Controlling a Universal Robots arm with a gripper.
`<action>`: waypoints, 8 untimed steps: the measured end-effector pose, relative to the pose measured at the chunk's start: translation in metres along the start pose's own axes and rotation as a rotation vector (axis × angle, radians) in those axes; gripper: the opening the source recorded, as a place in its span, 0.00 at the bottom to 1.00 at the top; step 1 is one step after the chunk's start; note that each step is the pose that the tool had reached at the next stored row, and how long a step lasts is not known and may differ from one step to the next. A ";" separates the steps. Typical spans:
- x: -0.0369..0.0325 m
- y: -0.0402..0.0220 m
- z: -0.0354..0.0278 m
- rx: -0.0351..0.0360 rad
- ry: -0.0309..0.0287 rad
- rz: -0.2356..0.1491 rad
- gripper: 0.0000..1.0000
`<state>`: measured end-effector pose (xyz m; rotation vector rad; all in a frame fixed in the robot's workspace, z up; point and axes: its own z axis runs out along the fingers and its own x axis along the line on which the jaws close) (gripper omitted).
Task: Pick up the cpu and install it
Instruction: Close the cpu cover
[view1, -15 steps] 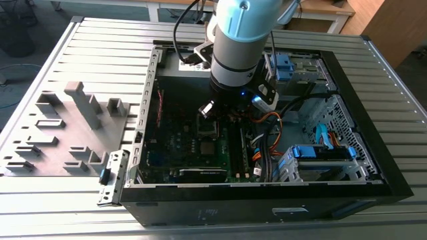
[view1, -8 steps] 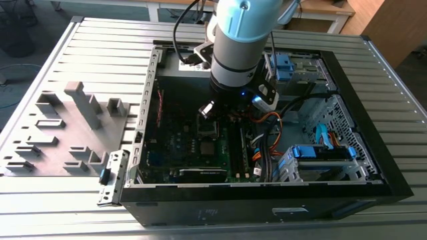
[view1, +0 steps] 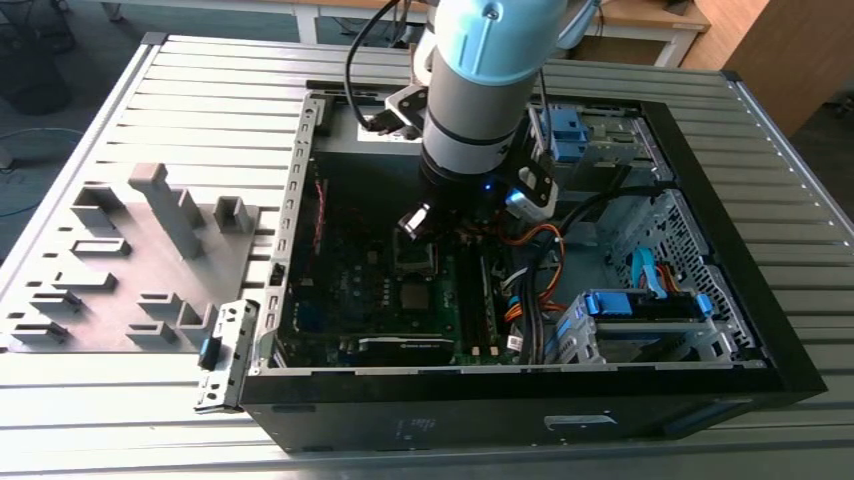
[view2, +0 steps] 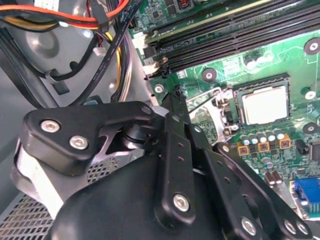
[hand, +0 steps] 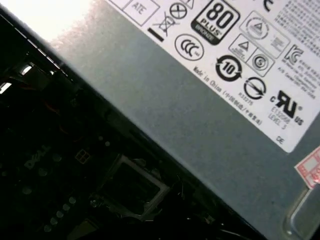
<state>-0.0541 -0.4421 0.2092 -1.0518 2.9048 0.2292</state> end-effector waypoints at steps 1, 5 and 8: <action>-0.0001 -0.0001 0.0000 -0.0008 0.0010 -0.008 0.11; -0.0006 -0.0005 0.0001 -0.0039 0.0050 -0.040 0.11; -0.0012 -0.0010 0.0001 -0.0056 0.0070 -0.055 0.11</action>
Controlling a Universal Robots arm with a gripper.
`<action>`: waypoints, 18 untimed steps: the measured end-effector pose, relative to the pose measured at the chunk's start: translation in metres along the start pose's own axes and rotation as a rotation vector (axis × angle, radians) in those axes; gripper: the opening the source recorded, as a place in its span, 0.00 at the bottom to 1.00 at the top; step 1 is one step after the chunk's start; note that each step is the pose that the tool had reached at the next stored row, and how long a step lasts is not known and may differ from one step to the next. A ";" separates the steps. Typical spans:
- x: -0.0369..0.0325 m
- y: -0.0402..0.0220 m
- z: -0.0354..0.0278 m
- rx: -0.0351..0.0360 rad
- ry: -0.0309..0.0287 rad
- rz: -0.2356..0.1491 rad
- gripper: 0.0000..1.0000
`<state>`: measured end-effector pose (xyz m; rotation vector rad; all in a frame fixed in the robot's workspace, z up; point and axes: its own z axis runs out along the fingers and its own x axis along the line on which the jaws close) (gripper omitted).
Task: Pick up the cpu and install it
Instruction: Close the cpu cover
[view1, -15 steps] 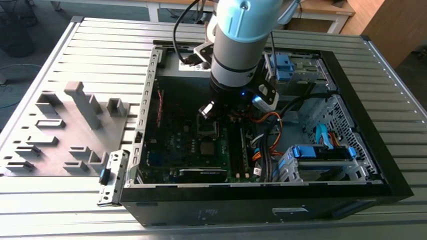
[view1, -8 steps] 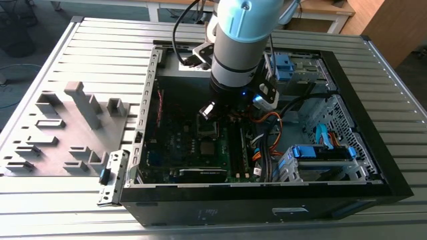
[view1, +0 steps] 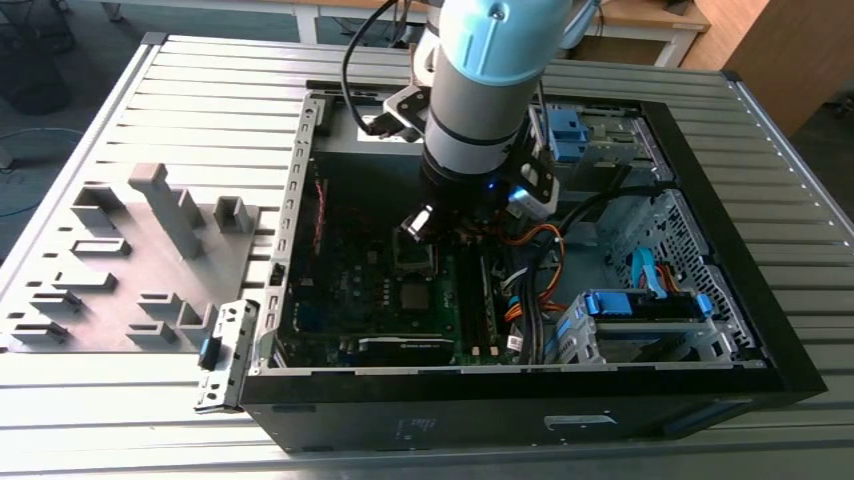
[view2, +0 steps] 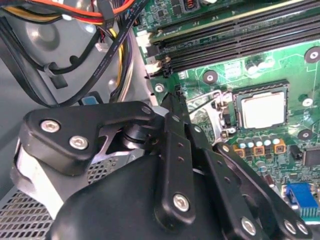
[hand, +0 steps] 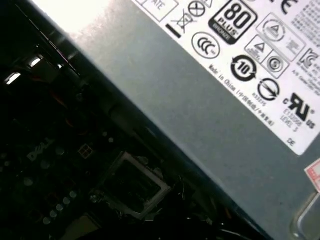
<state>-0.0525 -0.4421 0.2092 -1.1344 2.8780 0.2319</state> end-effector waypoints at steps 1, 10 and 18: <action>-0.0002 -0.0002 -0.0001 -0.0005 0.0008 -0.004 0.11; -0.0022 -0.0012 -0.0062 -0.0069 0.0083 -0.022 0.11; -0.0044 -0.0035 -0.0105 -0.0169 0.0184 -0.027 0.11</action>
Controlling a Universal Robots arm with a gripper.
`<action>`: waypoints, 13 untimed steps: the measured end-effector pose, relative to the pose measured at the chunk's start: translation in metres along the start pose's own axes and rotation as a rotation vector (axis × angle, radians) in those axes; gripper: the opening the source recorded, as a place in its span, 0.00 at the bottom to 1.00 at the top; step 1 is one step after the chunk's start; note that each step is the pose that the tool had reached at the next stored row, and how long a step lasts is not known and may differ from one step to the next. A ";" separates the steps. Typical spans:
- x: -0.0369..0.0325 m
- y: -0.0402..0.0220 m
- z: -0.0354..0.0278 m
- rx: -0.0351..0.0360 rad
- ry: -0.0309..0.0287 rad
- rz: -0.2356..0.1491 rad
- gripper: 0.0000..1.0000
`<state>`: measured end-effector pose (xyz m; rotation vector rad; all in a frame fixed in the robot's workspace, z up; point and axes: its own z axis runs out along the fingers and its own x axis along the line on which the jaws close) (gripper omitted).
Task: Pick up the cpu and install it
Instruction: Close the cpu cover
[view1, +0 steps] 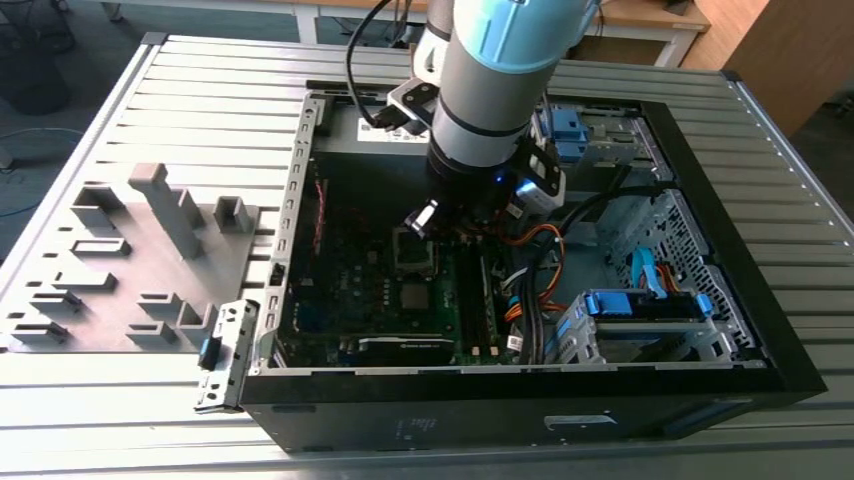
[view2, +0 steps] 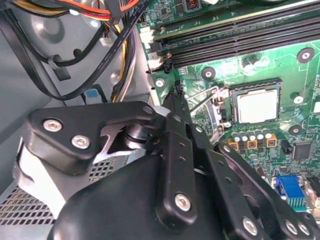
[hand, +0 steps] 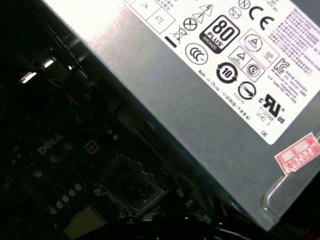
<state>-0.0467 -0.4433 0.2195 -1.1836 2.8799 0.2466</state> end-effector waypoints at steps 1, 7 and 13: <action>-0.0003 -0.0004 -0.0001 -0.0011 0.0013 -0.001 0.11; -0.0021 -0.0023 -0.0004 -0.0069 0.0091 -0.024 0.11; -0.0039 -0.0041 -0.0005 -0.0115 0.0159 -0.057 0.11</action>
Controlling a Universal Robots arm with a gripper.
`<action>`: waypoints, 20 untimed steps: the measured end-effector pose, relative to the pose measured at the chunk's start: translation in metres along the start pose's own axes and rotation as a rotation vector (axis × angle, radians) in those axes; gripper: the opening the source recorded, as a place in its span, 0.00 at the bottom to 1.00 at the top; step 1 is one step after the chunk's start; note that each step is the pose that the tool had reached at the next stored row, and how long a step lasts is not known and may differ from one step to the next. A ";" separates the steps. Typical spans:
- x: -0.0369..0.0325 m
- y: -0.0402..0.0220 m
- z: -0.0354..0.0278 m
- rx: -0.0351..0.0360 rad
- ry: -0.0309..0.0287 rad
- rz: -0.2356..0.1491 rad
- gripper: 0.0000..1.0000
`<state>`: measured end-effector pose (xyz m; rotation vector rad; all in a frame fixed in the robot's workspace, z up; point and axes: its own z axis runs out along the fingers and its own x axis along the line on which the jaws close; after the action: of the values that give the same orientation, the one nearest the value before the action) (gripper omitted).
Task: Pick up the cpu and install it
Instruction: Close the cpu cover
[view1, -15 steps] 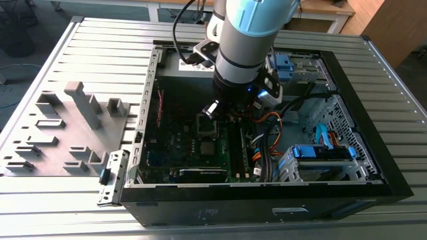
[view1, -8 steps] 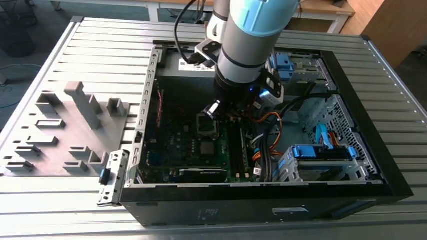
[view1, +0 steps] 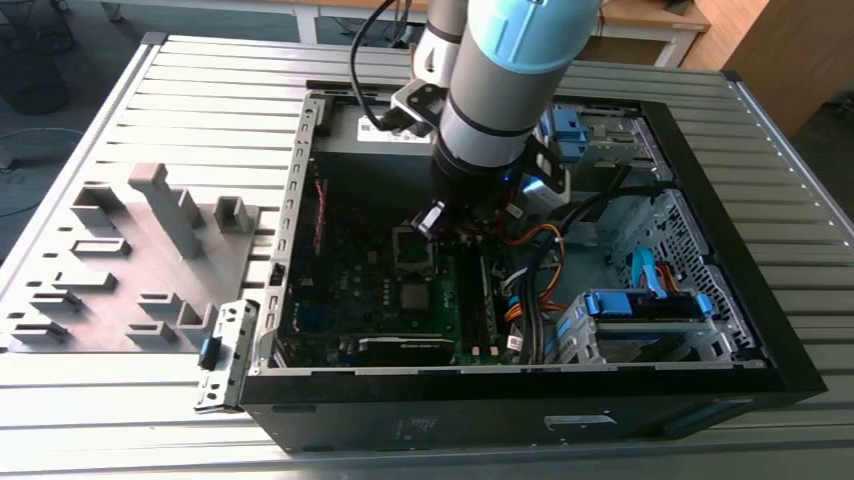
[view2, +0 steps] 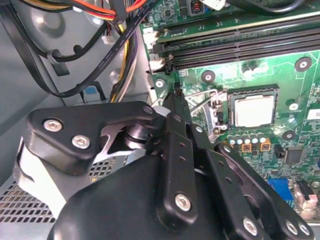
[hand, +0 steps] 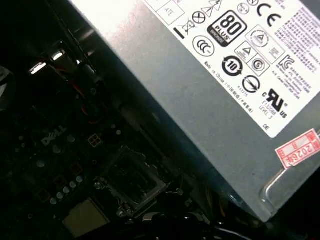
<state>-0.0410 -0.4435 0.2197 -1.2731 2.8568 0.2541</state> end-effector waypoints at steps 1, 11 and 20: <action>-0.0004 -0.0004 0.0000 -0.0007 0.0010 -0.004 0.11; -0.0014 -0.0023 0.0033 -0.0043 0.0066 -0.016 0.11; -0.0023 -0.0024 0.0137 -0.0041 0.0068 -0.016 0.11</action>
<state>-0.0386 -0.4413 0.2060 -1.2994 2.8521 0.2561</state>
